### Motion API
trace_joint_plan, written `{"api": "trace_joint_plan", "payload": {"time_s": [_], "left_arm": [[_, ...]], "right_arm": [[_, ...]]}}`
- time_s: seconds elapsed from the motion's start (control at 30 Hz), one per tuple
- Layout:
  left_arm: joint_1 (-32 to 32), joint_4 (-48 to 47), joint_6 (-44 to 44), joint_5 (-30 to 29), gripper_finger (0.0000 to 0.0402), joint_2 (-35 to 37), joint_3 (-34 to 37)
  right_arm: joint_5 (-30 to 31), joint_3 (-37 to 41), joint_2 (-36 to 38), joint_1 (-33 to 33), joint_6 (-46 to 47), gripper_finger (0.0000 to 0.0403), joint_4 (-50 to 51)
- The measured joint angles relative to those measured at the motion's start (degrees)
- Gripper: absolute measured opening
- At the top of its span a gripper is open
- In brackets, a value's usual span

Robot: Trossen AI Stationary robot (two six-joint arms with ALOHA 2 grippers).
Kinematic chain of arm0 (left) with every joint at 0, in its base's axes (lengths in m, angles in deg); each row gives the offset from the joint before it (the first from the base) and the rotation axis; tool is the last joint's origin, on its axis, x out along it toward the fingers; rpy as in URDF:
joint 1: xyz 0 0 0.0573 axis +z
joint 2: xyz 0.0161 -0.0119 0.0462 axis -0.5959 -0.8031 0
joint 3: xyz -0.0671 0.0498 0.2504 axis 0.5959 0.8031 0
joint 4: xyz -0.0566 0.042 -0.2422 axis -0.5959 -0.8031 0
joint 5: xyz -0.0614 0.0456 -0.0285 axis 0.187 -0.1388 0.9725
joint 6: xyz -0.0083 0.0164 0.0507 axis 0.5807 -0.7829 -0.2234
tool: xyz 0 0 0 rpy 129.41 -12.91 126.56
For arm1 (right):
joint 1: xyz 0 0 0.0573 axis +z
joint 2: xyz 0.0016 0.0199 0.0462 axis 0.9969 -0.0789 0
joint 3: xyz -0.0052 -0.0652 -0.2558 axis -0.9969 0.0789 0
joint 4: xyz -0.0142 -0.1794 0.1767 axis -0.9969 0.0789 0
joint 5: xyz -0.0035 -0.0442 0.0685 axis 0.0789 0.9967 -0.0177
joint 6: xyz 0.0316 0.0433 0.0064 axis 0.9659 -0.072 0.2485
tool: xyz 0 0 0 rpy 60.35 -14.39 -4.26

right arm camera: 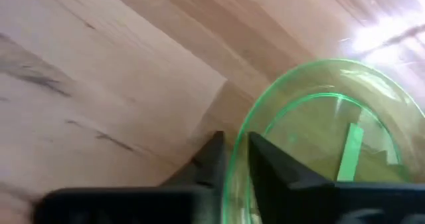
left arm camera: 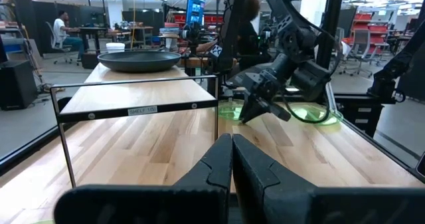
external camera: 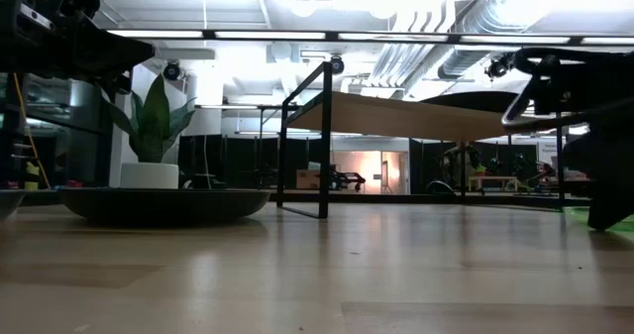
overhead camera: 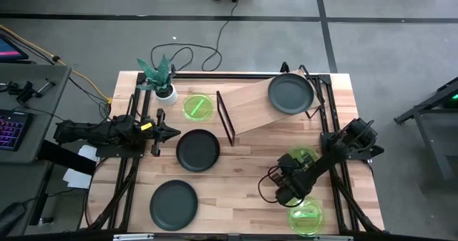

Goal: Place and stack plates onto a shelf
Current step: Put the middle right green plate on the shelf

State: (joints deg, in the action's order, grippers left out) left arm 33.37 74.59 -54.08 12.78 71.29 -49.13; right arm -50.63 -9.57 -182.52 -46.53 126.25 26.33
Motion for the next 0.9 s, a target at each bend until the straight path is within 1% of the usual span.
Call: {"api": "trace_joint_plan", "payload": {"time_s": [0.03,0.13,0.23,0.47,0.7,0.9], "left_arm": [[0.0,0.0,0.0,0.0,0.0003,0.0,0.0],[0.0,0.0,0.0,0.0,0.0003,0.0,0.0],[0.0,0.0,0.0,0.0,0.0003,0.0,0.0],[0.0,0.0,0.0,0.0,0.0003,0.0,0.0],[0.0,0.0,0.0,0.0,0.0003,0.0,0.0],[0.0,0.0,0.0,0.0,0.0003,0.0,0.0]], "right_arm": [[0.0,0.2,0.0,0.0,-0.1,0.0013,0.1],[-0.2,0.3,0.0,0.0,0.0,0.0015,0.6],[0.0,0.0,0.1,0.0,-0.8,0.0003,0.6],[-0.3,-4.8,1.8,0.0,-10.4,0.0,0.5],[0.8,-7.4,8.5,1.0,-19.3,0.0,-0.5],[2.3,-8.0,16.1,2.8,-24.4,0.0,-4.2]]}}
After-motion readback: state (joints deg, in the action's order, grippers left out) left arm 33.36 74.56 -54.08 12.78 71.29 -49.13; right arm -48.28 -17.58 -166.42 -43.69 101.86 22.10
